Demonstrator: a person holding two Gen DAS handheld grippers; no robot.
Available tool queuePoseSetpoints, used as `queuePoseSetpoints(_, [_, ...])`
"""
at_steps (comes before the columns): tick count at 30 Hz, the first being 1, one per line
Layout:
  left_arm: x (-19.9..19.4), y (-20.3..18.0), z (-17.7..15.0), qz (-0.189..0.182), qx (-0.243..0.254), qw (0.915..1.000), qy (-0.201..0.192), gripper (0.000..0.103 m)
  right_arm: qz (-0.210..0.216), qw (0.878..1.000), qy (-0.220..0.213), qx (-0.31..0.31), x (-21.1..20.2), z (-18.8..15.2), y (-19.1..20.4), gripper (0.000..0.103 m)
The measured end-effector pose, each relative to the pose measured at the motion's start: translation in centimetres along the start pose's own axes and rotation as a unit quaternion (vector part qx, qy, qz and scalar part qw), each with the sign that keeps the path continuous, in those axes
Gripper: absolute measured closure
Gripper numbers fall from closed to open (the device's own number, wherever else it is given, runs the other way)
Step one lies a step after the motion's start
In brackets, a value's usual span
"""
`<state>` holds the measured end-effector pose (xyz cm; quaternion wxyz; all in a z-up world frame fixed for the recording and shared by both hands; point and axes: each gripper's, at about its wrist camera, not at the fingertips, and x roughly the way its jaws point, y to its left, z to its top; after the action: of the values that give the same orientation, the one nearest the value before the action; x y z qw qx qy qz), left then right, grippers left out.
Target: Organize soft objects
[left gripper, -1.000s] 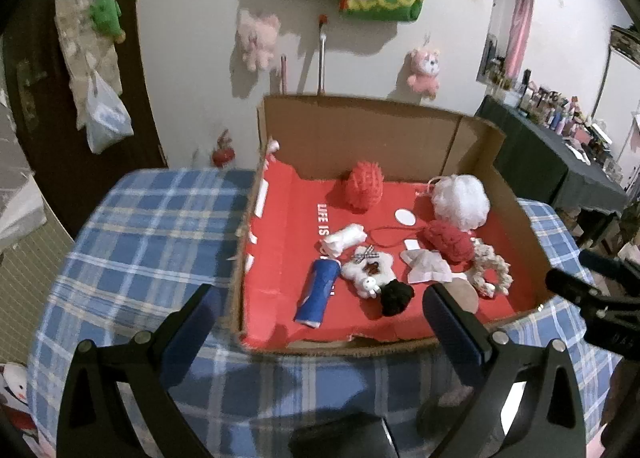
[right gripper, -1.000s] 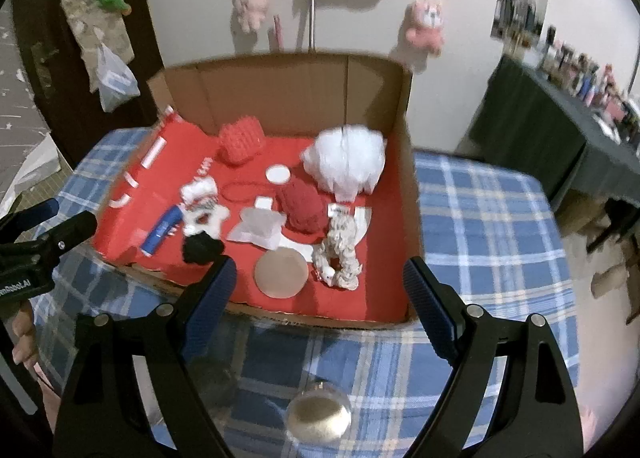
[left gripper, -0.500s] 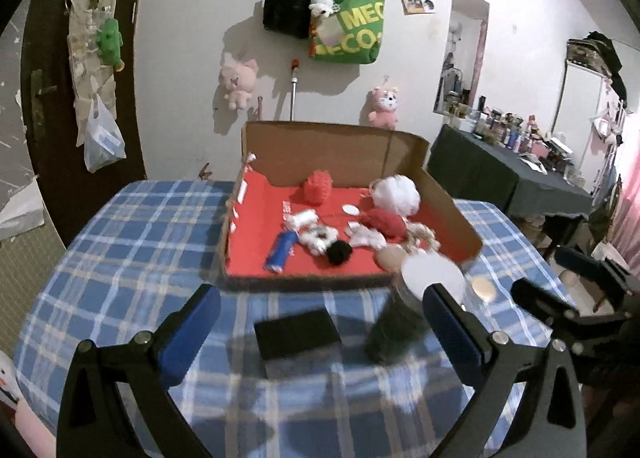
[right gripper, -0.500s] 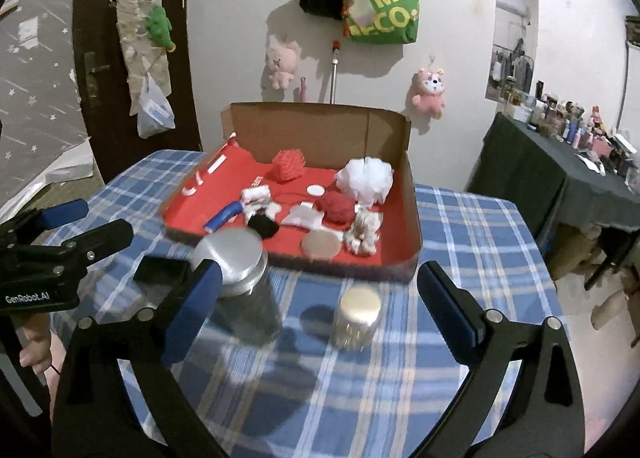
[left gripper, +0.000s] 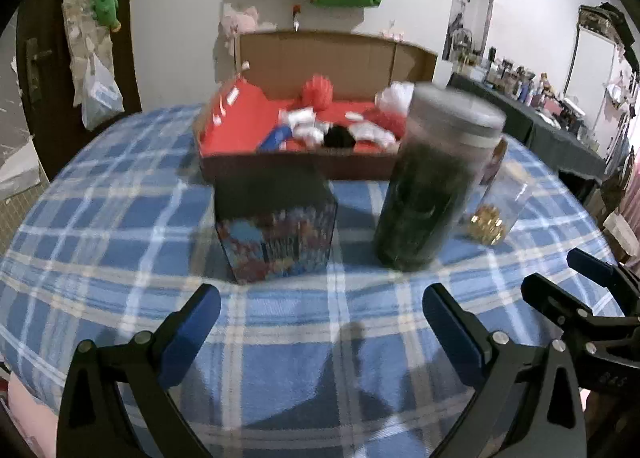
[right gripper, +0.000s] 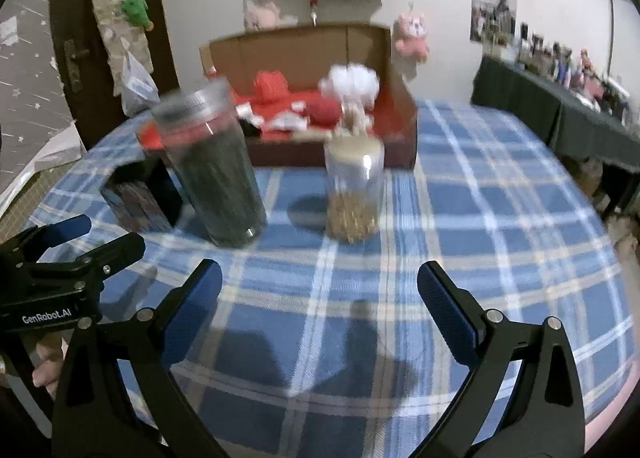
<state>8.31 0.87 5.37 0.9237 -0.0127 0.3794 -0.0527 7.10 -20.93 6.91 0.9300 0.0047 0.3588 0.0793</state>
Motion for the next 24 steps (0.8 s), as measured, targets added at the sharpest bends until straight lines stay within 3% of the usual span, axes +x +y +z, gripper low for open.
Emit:
queuePoseSetpoints(10, [3.1, 0.0, -1.4, 0.018, 0.003, 0.9990, 0.040, 0.000, -0.044, 0.998, 0.038, -0.009, 4.0, -1.6, -0.9, 0.003])
queuePoseSetpoints(14, [3.1, -0.6, -1.7, 0.031, 0.013, 0.9987, 0.038, 0.000, -0.045, 0.997, 0.065, 0.003, 5.4, -1.9, -1.5, 0.003])
queuePoseSetpoints(24, [3.4, -0.9, -1.6, 0.040, 0.012, 0.9983, 0.040, 0.000, -0.055, 0.997, 0.061, 0.007, 5.0, -2.3, -1.7, 0.003])
